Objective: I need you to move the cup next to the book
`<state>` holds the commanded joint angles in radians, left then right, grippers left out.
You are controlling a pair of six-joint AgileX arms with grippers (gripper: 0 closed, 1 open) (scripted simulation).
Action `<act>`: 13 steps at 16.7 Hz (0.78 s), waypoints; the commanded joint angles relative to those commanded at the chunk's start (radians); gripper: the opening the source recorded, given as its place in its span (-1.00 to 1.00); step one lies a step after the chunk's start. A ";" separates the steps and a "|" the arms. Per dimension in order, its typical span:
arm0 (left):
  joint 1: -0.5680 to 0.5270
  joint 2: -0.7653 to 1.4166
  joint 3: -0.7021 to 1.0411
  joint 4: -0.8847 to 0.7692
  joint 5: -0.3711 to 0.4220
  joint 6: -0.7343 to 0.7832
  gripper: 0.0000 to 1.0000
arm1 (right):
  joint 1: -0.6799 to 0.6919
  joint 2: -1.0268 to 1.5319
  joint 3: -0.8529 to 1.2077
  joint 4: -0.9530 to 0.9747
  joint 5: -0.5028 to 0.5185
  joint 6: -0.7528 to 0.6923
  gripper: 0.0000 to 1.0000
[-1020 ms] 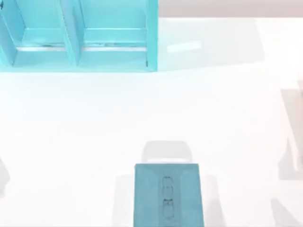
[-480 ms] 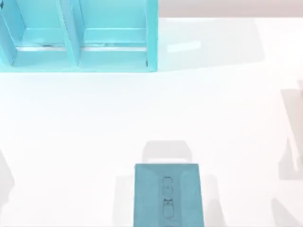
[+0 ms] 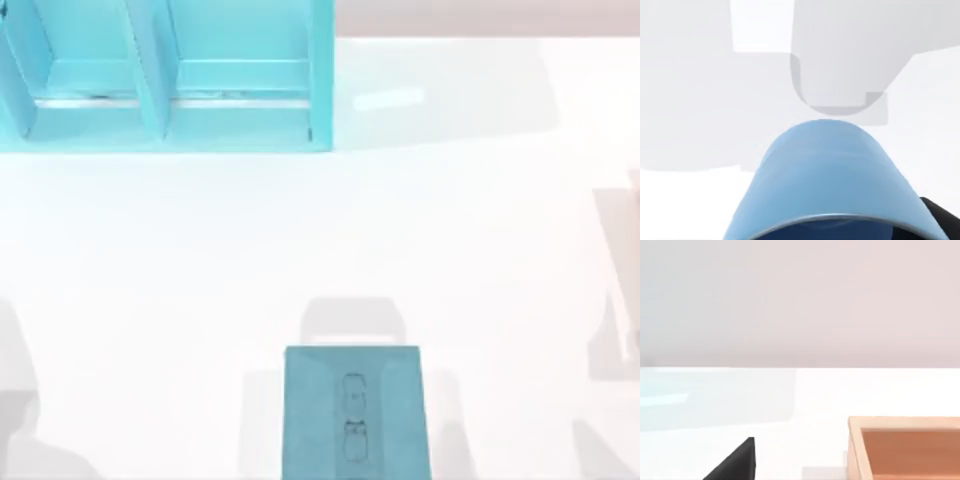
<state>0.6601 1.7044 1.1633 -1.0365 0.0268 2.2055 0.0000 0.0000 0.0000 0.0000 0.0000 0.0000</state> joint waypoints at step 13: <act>-0.763 -0.004 -0.013 -0.167 0.132 -1.170 -1.00 | 0.000 0.000 0.000 0.000 0.000 0.000 1.00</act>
<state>-0.1030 1.7000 1.1507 -1.2038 0.1591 1.0356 0.0000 0.0000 0.0000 0.0000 0.0000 0.0000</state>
